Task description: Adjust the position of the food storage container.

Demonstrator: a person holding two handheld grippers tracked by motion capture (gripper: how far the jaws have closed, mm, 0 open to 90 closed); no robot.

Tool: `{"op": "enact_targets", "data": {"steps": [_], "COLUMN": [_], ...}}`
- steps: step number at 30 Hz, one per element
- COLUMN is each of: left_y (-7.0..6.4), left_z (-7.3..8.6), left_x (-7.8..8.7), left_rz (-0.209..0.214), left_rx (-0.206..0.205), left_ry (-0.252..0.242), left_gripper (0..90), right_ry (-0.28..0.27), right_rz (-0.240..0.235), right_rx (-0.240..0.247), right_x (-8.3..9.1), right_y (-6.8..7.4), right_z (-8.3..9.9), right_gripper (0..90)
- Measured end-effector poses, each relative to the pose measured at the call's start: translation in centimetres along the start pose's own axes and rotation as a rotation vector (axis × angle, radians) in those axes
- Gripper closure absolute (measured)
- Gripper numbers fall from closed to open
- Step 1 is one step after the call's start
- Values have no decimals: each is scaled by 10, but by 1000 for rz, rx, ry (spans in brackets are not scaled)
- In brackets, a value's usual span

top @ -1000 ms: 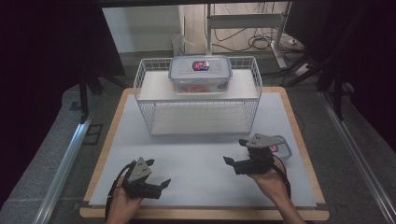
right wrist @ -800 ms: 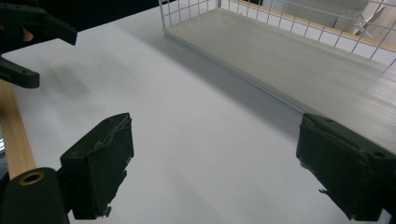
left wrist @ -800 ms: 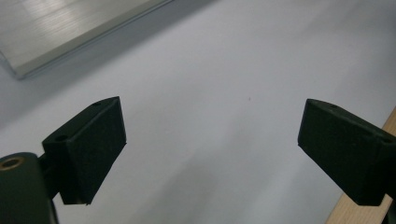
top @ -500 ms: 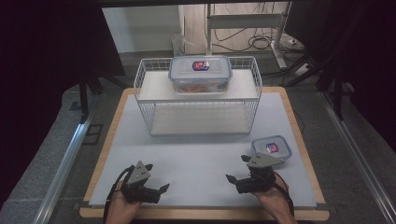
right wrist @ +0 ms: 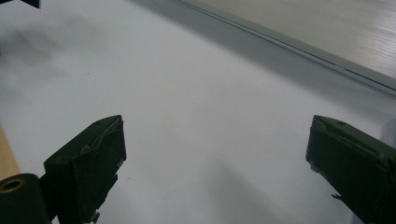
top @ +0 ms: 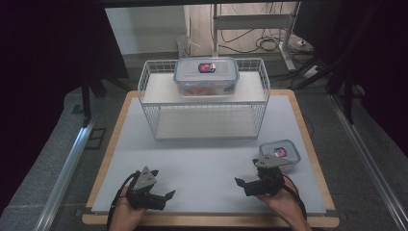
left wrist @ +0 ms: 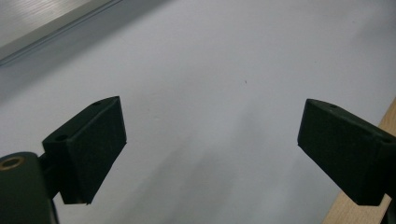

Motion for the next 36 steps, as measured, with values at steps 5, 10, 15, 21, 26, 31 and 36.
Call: {"op": "enact_targets", "data": {"steps": [5, 10, 15, 21, 26, 31, 36], "left_y": [-1, -2, 0, 0, 0, 0, 0], "left_z": [1, 2, 3, 4, 4, 5, 5], "left_x": [-2, -4, -4, -6, -6, -7, -9], "left_rz": [2, 8, 10, 13, 15, 21, 28], "left_rx": [-3, -10, -3, -6, -3, 2, 7], "left_ry": [7, 22, 22, 33, 35, 40, 44], "left_gripper": [76, 76, 76, 78, 78, 79, 79], "right_ry": [5, 2, -16, -20, -34, -43, -54], "right_rz": [47, 100, 117, 170, 232, 286, 356], "right_rx": [-23, -51, -95, -121, -143, -163, -173], "right_x": [7, 27, 43, 58, 72, 82, 92], "right_y": [-15, -34, -53, -73, -92, -112, -132], "right_z": [-1, -4, -3, -2, 2, 7, 10], "right_gripper": [163, 406, 580, 789, 889, 892, 893]}}
Point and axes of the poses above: each handheld gripper's, and its own axes: x roughly backward along the jaws, z roughly out of its underside, y roughly to its left, the point moved 6 cm from there along -x, roughly forward along the jaws, and after that the axes turned 11 degrees about -z, right-handed, at the moved point
